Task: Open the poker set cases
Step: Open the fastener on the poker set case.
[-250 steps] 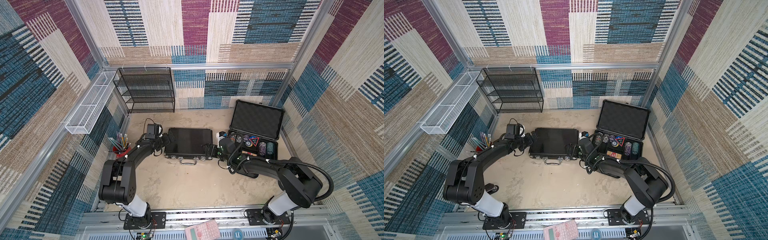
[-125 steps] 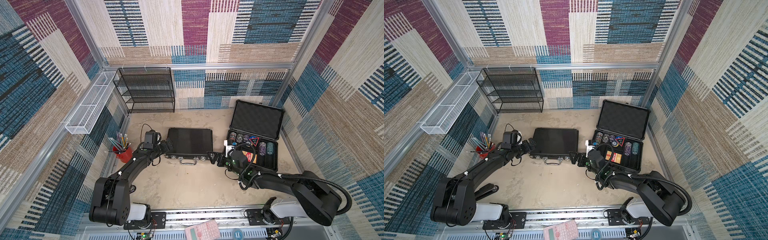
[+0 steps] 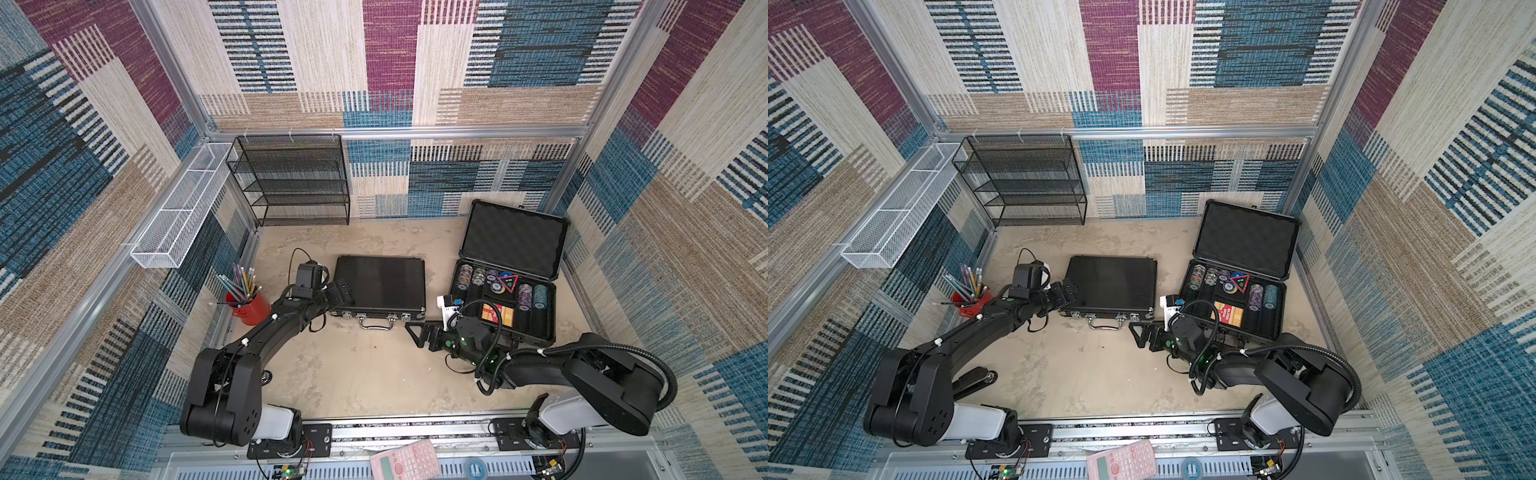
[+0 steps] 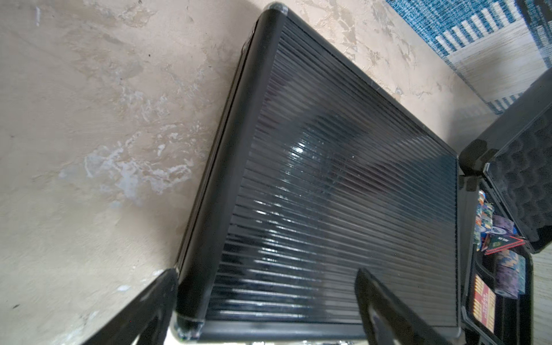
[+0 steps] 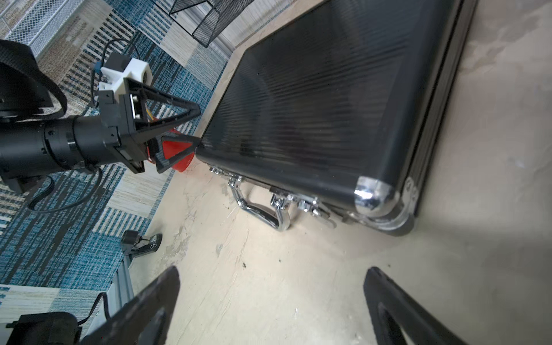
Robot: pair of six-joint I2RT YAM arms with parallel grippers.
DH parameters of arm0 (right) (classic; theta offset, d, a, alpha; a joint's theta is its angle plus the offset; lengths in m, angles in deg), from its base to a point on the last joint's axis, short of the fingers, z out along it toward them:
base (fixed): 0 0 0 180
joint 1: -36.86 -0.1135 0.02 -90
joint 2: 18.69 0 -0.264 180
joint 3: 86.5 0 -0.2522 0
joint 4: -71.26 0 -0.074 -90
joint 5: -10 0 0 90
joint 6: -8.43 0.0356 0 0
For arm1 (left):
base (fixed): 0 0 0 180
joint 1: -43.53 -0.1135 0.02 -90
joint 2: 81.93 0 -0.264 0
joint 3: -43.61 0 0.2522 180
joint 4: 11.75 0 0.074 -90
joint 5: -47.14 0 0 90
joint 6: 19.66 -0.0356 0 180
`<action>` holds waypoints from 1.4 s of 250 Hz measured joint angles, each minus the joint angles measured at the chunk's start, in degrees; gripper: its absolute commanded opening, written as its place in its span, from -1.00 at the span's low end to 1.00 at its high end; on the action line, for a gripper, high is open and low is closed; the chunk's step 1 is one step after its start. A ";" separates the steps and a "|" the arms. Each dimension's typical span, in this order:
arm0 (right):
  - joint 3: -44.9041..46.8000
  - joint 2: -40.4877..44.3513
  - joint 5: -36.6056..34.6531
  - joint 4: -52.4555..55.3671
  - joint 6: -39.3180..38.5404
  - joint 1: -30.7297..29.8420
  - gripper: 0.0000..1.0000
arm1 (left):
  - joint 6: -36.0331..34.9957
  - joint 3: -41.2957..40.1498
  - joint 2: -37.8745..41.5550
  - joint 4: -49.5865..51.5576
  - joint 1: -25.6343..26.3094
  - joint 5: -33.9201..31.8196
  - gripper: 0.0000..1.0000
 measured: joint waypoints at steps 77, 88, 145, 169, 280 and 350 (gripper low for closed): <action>-2.19 -5.03 2.40 -3.30 1.27 -0.79 0.99 | -0.17 0.26 -2.64 -1.22 0.00 0.02 0.83; -2.51 -5.86 2.99 -3.76 1.33 -0.79 0.99 | -0.17 0.26 -2.78 -1.29 0.00 0.07 0.83; -3.69 -9.44 4.83 -4.50 3.06 -0.79 0.99 | -0.15 0.33 -3.19 -1.55 0.00 0.20 0.83; -4.76 -10.88 5.14 -4.63 3.85 -0.79 0.99 | -0.15 0.33 -3.30 -1.64 0.00 0.31 0.83; -8.17 -15.93 4.79 -5.79 7.26 -0.79 0.99 | -0.13 0.33 -3.39 -1.86 -0.04 0.74 0.83; -8.59 -16.68 3.30 -5.38 8.74 -0.79 0.99 | -0.09 0.33 -3.34 -1.88 -0.07 0.87 0.83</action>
